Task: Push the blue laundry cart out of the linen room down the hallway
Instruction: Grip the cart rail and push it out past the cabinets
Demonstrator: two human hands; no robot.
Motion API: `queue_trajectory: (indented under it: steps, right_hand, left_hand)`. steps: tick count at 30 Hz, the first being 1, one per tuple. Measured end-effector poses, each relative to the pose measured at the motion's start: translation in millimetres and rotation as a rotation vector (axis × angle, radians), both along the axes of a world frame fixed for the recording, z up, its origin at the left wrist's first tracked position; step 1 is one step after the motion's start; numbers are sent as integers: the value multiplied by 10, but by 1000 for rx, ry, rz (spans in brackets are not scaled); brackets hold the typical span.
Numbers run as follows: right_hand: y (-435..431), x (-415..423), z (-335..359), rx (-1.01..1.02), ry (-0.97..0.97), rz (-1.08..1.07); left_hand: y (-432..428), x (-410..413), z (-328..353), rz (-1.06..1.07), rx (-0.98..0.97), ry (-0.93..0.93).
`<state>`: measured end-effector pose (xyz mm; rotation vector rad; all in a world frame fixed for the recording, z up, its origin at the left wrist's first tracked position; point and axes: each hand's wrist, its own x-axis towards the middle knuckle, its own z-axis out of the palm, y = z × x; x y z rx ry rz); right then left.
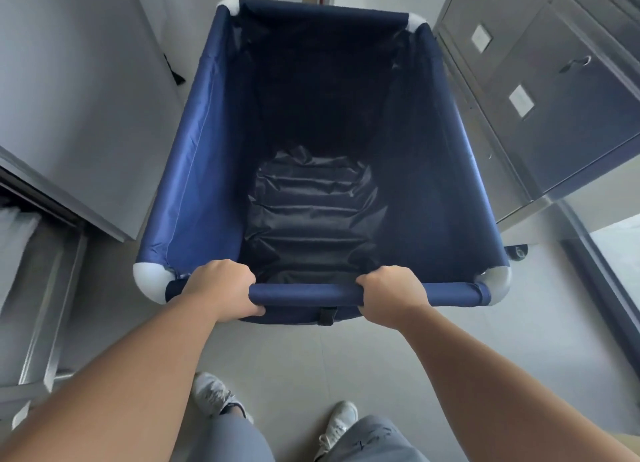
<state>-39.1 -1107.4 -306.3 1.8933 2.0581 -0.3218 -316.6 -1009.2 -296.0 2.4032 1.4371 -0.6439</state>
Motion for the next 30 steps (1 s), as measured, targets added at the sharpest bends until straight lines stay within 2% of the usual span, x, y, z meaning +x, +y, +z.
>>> queue_trajectory:
  steps: [8, 17, 30]
  right_hand:
    - [161, -98, -8, -15, -13, 89]
    - [625, -227, -5, -20, 0, 90]
    - [1062, 250, -24, 18, 6, 127]
  left_hand:
    - [-126, -197, -23, 90, 17, 0]
    - [316, -324, -44, 85, 92, 7]
    - [607, 123, -82, 121, 111, -16]
